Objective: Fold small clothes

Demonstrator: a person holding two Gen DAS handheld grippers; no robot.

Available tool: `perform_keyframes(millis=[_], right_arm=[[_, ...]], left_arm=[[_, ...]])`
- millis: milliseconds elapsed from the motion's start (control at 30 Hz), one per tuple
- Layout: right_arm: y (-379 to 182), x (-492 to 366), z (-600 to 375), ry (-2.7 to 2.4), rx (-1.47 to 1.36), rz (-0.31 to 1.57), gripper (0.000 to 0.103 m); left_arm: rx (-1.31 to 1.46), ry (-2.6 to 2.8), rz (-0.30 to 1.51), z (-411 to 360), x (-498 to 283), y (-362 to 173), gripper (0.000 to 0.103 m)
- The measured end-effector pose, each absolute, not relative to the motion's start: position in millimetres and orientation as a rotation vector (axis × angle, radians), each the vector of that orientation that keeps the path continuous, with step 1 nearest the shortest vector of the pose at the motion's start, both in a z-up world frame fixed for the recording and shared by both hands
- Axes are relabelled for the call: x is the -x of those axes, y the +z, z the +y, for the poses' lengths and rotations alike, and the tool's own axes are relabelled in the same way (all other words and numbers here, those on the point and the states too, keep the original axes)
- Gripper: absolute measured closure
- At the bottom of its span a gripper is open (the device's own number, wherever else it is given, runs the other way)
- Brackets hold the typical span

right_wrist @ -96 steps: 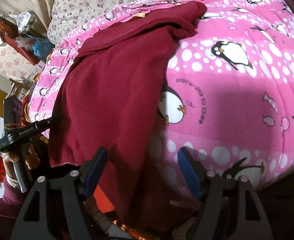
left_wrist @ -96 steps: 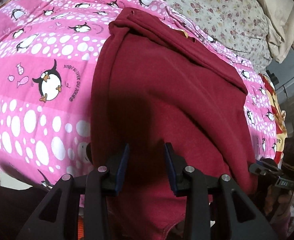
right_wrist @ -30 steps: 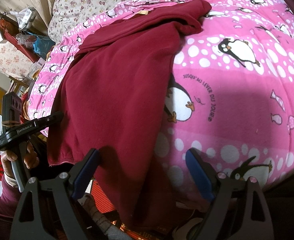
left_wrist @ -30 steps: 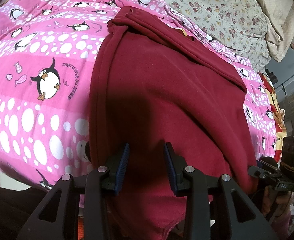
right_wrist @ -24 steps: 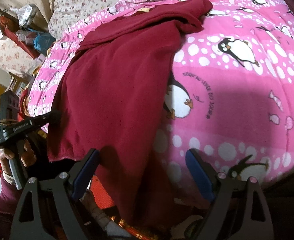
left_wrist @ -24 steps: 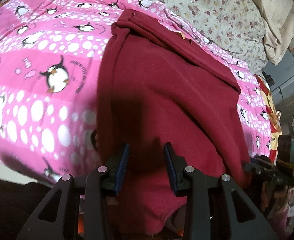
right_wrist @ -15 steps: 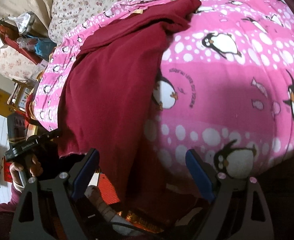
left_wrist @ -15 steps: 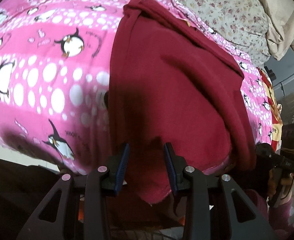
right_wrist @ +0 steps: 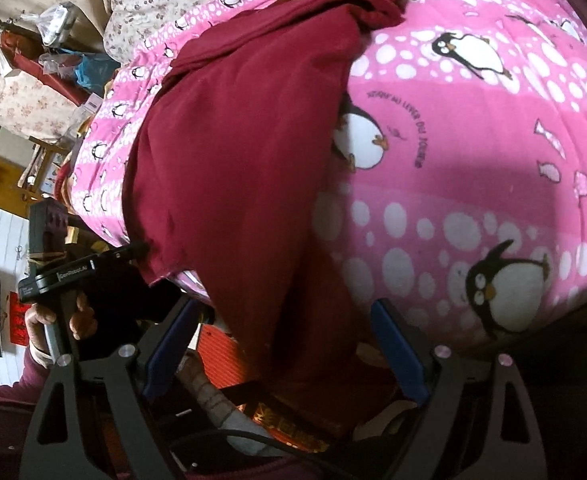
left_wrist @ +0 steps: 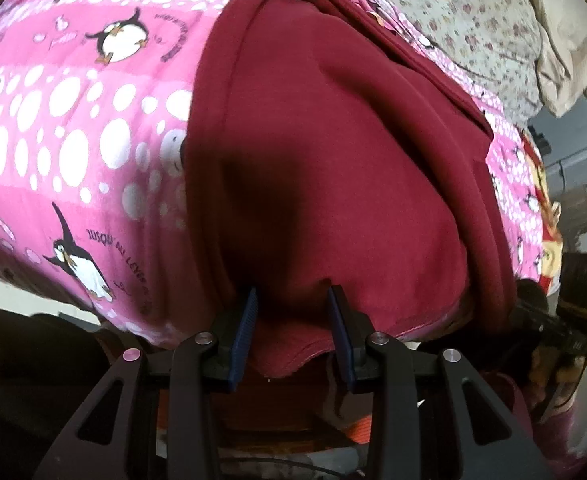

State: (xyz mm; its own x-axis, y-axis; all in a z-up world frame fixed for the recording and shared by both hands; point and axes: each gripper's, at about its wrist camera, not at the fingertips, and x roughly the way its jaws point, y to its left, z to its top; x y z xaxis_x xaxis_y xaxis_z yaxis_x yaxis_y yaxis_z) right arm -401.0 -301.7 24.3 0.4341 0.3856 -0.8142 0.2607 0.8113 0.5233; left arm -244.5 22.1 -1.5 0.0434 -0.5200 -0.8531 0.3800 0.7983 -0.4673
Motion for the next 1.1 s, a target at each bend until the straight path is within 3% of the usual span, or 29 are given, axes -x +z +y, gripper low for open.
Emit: perform_keyframes(millis=[200, 233, 267, 333, 367, 500, 700, 833, 1033, 1100], right_arm=[[30.0, 394.8, -295.5, 0.102, -0.641, 1.118, 0.012], [29.7, 393.4, -294.7, 0.103, -0.635, 1.117, 0.013], [29.1, 392.3, -293.7, 0.102, -0.625, 1.116, 0.017], [28.0, 389.8, -290.9, 0.105, -0.592, 1.12, 0.046], [27.3, 389.2, -290.4, 0.107, -0.577, 1.128, 0.069], [40.7, 390.5, -282.4, 0.136, -0.491, 1.104, 0.084], [82.7, 405.6, -283.7, 0.256, -0.519, 1.001, 0.09], [81.2, 409.2, -285.2, 0.311, -0.574, 0.992, 0.09], [27.5, 403.2, -285.1, 0.254, -0.711, 1.129, 0.081], [24.4, 399.0, -276.4, 0.286, -0.703, 1.144, 0.073]], left_arm=[[0.155, -0.7, 1.365, 24.9, 243.9, -3.2, 0.088], [0.141, -0.7, 1.356, 23.9, 245.2, -2.2, 0.091], [0.119, -0.698, 1.344, 22.3, 247.1, -1.0, 0.102], [0.105, -0.702, 1.329, 21.1, 248.4, 0.8, 0.103], [0.109, -0.71, 1.319, 21.8, 249.2, 3.6, 0.103], [0.175, -0.754, 1.281, 32.4, 246.5, 24.6, 0.103], [0.28, -0.78, 1.108, 81.1, 236.7, 98.9, 0.103], [0.222, -0.753, 1.089, 90.9, 239.3, 103.8, 0.103], [0.25, -0.725, 1.167, 95.5, 237.1, 76.1, 0.103], [0.242, -0.738, 1.159, 91.5, 237.8, 78.4, 0.103]])
